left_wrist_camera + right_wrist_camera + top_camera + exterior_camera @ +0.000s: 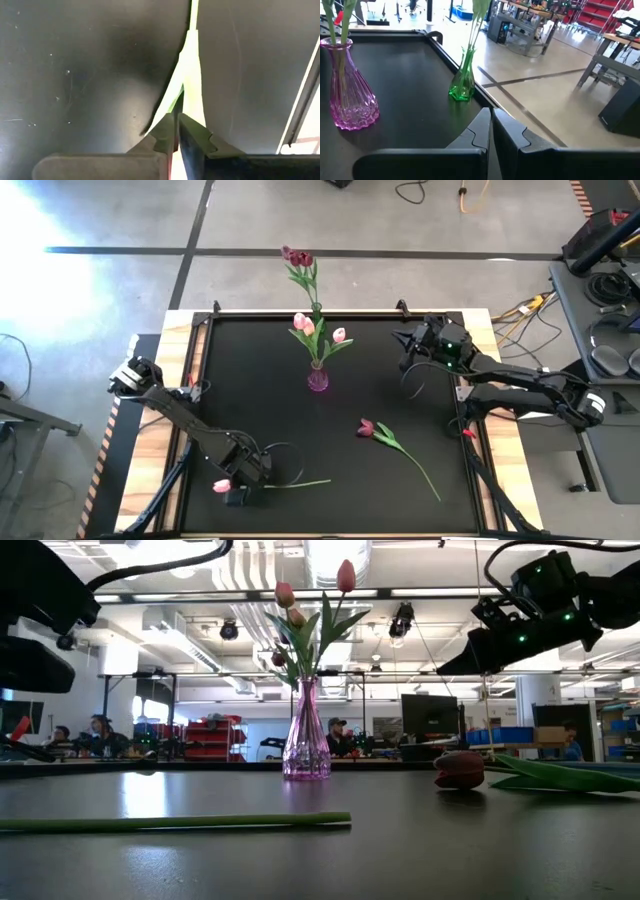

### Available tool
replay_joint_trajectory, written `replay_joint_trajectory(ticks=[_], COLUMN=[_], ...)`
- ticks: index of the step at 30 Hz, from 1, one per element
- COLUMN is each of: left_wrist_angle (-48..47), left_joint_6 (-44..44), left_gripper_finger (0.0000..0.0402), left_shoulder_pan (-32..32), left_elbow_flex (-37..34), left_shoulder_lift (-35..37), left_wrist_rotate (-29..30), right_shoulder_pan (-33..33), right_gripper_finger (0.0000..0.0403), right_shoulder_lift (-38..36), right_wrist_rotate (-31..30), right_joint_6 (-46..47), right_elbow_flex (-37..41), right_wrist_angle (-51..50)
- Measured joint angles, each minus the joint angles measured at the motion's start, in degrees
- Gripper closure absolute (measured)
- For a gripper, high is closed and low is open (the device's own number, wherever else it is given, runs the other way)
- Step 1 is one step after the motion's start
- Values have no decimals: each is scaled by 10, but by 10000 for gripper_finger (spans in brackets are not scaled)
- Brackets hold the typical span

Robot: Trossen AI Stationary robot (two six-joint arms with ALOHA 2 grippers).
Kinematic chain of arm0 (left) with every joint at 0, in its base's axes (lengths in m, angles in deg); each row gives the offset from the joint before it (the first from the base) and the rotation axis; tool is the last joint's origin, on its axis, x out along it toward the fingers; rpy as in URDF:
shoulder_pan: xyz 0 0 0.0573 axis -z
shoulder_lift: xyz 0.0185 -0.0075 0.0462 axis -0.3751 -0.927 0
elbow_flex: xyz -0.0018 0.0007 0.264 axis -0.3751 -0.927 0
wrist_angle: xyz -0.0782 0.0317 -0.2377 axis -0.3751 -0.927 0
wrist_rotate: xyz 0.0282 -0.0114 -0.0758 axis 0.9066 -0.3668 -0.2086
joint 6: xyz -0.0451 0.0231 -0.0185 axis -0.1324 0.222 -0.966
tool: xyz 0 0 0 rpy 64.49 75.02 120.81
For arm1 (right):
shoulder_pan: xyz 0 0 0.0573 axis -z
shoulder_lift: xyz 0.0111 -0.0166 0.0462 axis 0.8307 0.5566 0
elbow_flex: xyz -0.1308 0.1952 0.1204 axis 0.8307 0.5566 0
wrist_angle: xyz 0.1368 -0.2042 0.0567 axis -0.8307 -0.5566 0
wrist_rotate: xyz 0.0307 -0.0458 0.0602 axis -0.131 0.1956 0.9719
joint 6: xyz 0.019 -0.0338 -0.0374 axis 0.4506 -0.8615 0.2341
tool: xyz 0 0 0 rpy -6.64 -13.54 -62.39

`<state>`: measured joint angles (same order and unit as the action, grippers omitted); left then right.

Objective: Sort flowers into vase by color
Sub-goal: Put the purple flower into the purple vase

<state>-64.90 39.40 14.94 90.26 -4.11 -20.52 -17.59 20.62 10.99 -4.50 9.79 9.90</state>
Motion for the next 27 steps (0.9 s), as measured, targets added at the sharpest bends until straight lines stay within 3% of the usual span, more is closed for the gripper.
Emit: replay_joint_trajectory(ticks=[10, 14, 20, 27], left_wrist_angle=[1, 1, -1, -4], left_joint_6=[-24, -17, -14, 7], left_gripper_finger=[311, 298, 325, 395], left_shoulder_pan=[7, 22, 33, 32], left_elbow_flex=[0, 0, 0, -1], left_shoulder_lift=[-27, -45, -63, -60], left_wrist_rotate=[-11, -28, -30, -36], right_shoulder_pan=[0, 0, 0, 0], right_gripper_finger=[390, 390, 390, 390], right_shoulder_lift=[0, 0, 0, 0], right_wrist_rotate=[0, 0, 0, 0], right_joint_6=[0, 0, 0, 0], right_elbow_flex=[0, 0, 0, 0], right_wrist_angle=[-5, -5, -5, -4])
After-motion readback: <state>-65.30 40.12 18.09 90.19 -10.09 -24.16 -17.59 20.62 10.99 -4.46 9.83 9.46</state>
